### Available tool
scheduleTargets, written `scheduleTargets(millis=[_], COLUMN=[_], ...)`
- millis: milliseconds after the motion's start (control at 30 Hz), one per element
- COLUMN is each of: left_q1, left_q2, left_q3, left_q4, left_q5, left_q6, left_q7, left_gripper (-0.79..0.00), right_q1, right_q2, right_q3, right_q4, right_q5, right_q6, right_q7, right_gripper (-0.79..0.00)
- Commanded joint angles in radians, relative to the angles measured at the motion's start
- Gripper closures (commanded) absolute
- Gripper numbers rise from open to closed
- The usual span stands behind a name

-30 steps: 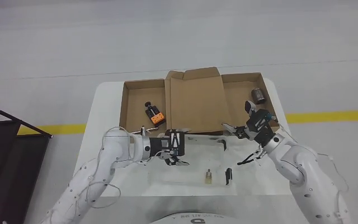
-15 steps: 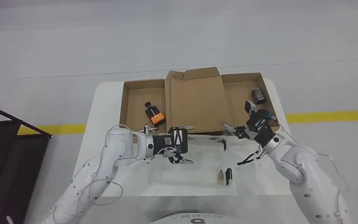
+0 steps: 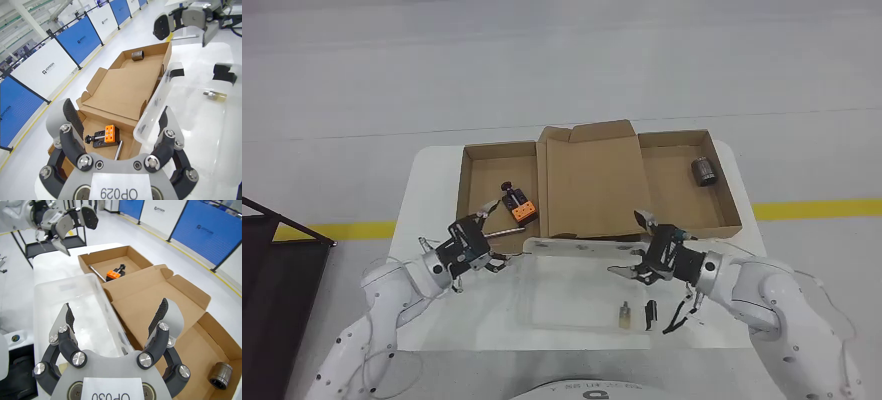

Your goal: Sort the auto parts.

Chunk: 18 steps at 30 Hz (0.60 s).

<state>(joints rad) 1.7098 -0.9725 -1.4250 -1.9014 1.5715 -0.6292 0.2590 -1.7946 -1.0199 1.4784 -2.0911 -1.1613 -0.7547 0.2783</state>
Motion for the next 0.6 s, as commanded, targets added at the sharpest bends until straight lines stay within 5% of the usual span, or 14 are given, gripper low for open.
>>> scheduleTargets(millis=[0, 167, 567], left_q1=[-0.002, -0.002, -0.002], left_q2=[0.000, 0.000, 0.000], left_q3=[0.002, 0.002, 0.002], left_q4=[-0.001, -0.001, -0.001], left_q5=[0.000, 0.000, 0.000], left_q6=[-0.001, -0.001, -0.001], left_q7=[-0.003, -0.003, -0.003], left_gripper=[-0.785, -0.785, -0.785], right_q1=[0.000, 0.000, 0.054], right_q2=[0.000, 0.001, 0.005], right_q3=[0.000, -0.016, -0.169], right_q4=[0.000, -0.005, -0.063], right_q5=[-0.001, -0.018, -0.134], right_q6=[0.008, -0.014, -0.005], right_q7=[-0.005, 0.019, 0.353], right_gripper=[-0.785, -0.785, -0.785])
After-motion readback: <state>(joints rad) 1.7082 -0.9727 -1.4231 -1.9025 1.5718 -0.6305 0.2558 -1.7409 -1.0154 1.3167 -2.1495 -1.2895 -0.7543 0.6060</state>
